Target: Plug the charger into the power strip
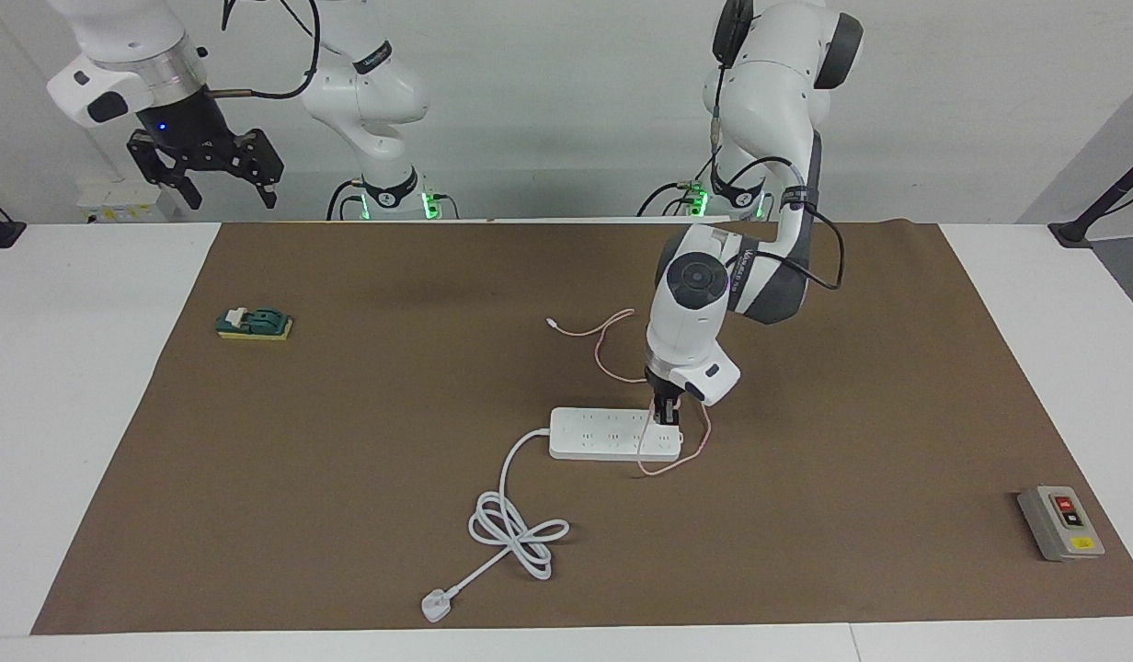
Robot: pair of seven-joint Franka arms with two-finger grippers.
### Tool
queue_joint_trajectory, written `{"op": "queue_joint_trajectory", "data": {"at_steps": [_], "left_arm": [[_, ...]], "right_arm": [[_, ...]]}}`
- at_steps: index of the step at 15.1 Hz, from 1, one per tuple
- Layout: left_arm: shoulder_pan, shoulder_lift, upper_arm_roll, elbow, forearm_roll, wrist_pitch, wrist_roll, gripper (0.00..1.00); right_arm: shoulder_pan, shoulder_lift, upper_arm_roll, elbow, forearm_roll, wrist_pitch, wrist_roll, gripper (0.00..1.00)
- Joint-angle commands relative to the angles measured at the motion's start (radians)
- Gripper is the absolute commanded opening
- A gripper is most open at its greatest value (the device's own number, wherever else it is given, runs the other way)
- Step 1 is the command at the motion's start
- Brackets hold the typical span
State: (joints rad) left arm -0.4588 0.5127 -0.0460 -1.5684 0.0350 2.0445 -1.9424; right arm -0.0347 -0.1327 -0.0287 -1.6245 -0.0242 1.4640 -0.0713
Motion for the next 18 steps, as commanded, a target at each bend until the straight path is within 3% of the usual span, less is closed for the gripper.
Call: {"op": "queue_joint_trajectory", "data": {"at_steps": [1,18], "left_arm": [[0.002,-0.023,0.005,-0.050,0.011,0.023,0.016,0.00],[-0.008,-0.022,0.003,-0.061,0.013,0.052,0.016,0.00]], "right_arm": [[-0.011,-0.027,0.003,-0.031,-0.016,-0.001,-0.033,1.00],[-0.013,-0.027,0.003,-0.032,-0.014,-0.001,-0.035,1.00]]}}
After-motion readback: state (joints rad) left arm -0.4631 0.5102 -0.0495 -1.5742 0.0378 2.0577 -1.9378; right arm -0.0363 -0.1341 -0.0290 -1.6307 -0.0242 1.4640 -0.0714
